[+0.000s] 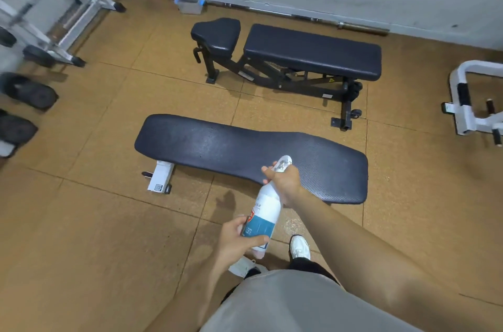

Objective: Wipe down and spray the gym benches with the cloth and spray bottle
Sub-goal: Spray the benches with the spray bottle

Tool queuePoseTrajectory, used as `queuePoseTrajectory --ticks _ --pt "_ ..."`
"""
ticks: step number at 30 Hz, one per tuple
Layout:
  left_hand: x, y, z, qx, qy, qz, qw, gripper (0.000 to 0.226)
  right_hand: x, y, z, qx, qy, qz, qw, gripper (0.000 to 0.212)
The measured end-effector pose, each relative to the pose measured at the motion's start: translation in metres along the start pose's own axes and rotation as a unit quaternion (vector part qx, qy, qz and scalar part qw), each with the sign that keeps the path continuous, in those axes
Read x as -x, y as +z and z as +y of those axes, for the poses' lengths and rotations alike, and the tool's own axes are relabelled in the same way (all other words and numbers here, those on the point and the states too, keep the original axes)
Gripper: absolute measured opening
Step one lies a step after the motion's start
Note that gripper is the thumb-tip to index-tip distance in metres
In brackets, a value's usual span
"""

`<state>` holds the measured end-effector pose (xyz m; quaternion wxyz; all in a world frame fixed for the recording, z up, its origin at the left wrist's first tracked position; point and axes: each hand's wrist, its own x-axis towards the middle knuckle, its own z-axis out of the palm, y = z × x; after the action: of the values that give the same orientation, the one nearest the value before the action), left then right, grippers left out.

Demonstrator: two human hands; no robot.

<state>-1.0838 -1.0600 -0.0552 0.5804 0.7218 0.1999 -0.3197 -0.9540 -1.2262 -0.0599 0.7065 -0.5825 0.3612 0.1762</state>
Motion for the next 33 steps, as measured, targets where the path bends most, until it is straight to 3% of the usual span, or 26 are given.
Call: queuePoseTrajectory --ticks 3,6,9,16,19,26,33 --pt "0.006 -0.035 -0.011 0.018 -0.006 0.015 1.0 0.047 0.008 0.044 0.008 0.051 -0.018 -0.04 0.998 0.037" --pt "0.012 -0.062 -0.022 0.036 -0.005 0.031 0.999 0.057 0.013 0.081 0.015 0.082 -0.038 -0.043 0.995 0.024" --pt "0.013 -0.086 -0.031 0.05 -0.007 0.051 0.997 0.069 0.013 0.114 0.021 0.105 -0.047 -0.04 0.993 0.025" --pt "0.009 -0.138 -0.039 0.088 -0.009 0.09 0.992 0.046 0.004 0.184 0.032 0.113 -0.039 -0.098 0.988 0.029" --pt "0.001 -0.166 -0.043 0.071 -0.014 0.113 0.991 0.05 -0.006 0.218 0.037 0.141 -0.03 -0.081 0.986 0.021" --pt "-0.035 -0.251 -0.032 0.054 -0.052 0.137 0.988 0.058 -0.039 0.307 0.032 0.087 0.009 -0.112 0.99 0.027" --pt "-0.08 -0.332 -0.007 0.01 -0.07 0.118 0.991 0.054 -0.081 0.381 0.018 0.116 0.044 -0.043 0.991 0.024"
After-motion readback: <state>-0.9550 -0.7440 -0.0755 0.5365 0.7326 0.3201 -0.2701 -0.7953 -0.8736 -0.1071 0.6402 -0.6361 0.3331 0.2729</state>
